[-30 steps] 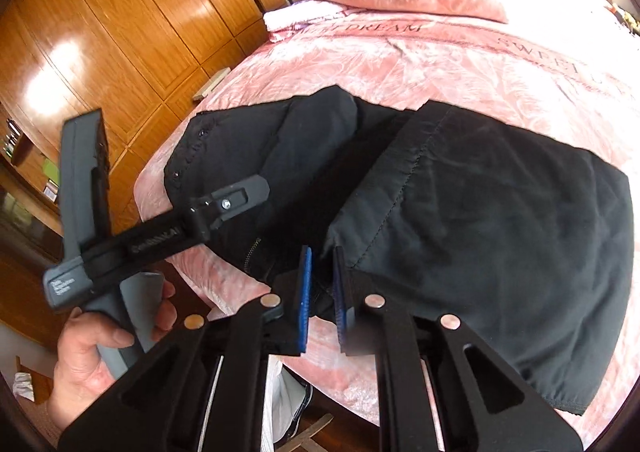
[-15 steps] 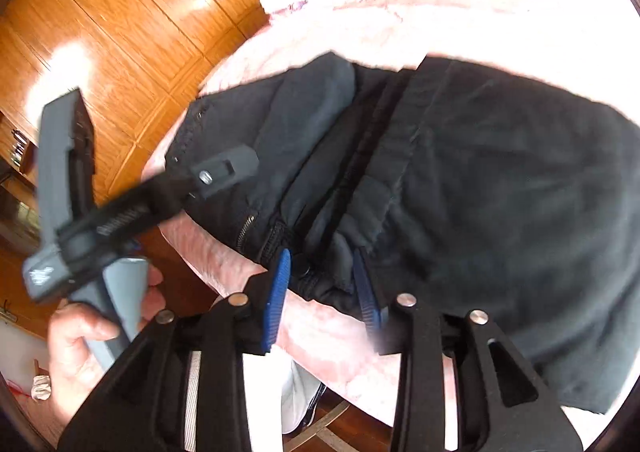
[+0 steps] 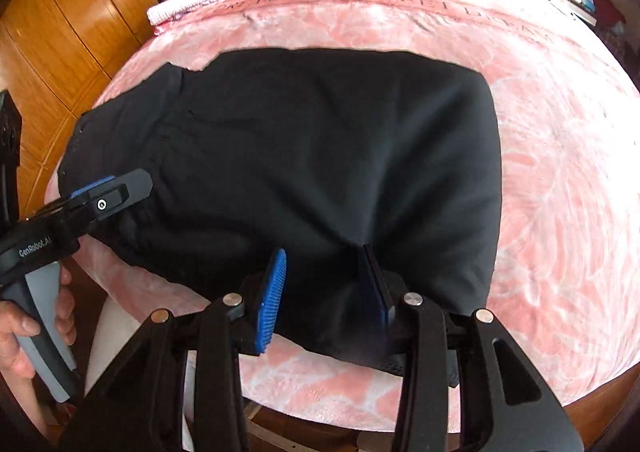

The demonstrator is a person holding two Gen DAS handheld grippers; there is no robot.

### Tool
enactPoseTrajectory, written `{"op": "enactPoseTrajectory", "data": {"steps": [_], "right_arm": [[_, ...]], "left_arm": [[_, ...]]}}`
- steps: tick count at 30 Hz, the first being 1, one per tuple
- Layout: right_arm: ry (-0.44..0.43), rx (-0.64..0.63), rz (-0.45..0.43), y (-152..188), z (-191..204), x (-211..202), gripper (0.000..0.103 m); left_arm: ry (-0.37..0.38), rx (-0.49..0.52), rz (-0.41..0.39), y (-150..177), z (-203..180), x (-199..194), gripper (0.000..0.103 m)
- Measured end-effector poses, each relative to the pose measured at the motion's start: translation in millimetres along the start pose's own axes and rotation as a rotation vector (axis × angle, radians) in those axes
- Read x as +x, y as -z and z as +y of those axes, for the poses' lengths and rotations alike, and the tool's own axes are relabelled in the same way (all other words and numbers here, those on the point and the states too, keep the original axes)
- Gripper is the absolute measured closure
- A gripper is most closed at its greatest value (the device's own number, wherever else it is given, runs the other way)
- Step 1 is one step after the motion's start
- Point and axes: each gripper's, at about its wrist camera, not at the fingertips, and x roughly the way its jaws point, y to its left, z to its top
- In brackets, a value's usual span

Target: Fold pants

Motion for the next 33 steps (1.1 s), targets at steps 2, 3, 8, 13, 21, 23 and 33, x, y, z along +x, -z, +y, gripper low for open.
{"op": "enactPoseTrajectory", "data": {"steps": [2,3,8,13,21,23,33], "right_arm": [[0.022,-0.045,-0.005,2,4,1,0.063],[0.002,-0.045,-0.013,1,2,-4,0.064],[-0.043,0.041,-0.142,-23,-26,-37,0.064],[-0.079,0.164,-0.125,-55,-63,-15,0.061],[-0.006,0.111,-0.062,-59,-48,13,0.057],[-0.044,0.102,-0.102,-60,-33,4,0.057],[-0.266,-0.062,-0.05,-53,72,6,0.056]], "left_arm": [[-0.02,0.004,0.03,5,0,11,0.004],[-0.021,0.006,0.025,6,0,9,0.004],[-0.022,-0.004,-0.004,7,1,-1,0.004],[-0.062,0.024,0.02,7,-5,9,0.004],[-0.017,-0.002,0.006,9,6,1,0.004],[-0.009,-0.026,-0.024,9,15,-11,0.004],[-0.013,-0.258,-0.094,28,121,-74,0.004]]}}
